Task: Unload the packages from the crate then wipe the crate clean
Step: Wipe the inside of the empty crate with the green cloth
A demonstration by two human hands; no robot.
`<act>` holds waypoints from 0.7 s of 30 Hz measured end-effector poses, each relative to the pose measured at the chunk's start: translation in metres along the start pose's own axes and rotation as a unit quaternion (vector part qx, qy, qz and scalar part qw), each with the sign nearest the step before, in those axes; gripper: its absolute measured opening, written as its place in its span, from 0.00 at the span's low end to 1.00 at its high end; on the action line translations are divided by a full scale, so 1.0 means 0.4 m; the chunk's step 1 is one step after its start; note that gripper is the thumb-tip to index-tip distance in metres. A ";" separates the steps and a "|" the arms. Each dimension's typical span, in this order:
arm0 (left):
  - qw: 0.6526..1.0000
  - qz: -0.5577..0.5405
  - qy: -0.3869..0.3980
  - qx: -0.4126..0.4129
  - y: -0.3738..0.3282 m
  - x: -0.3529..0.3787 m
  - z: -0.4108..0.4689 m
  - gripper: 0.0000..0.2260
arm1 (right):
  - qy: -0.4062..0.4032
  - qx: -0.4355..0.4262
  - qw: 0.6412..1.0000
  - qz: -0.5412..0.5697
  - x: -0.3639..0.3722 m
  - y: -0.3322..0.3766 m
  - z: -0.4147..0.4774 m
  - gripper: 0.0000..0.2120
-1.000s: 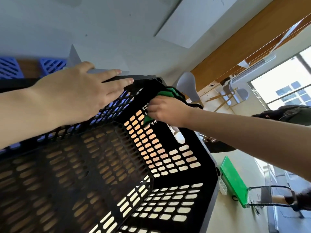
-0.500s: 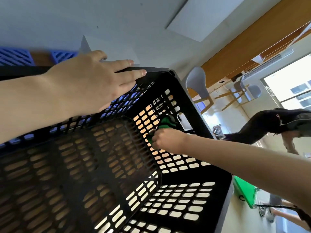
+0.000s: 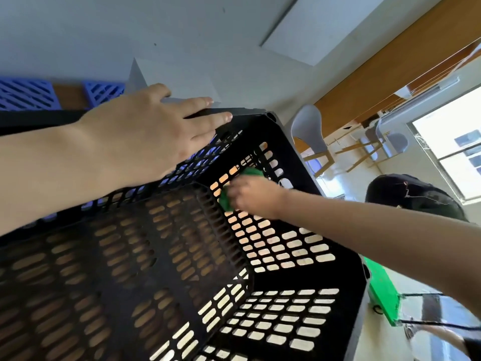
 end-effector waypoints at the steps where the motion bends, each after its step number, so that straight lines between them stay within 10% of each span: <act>1: 1.000 0.005 0.002 -0.001 -0.002 0.002 0.000 0.28 | -0.049 0.024 0.999 0.004 -0.022 -0.034 0.032 0.13; 21: 0.999 -0.035 0.037 0.000 -0.004 -0.009 0.000 0.29 | 0.272 -0.011 0.960 0.068 0.090 0.186 -0.101 0.17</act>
Point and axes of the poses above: each hand's wrist, its own z-axis towards the middle knuckle, its own x-axis out of the palm, y = z × x, the point moved 2 cm from there along z, towards the middle knuckle, and after that the axes turned 2 degrees about y, right-handed, at the moved point
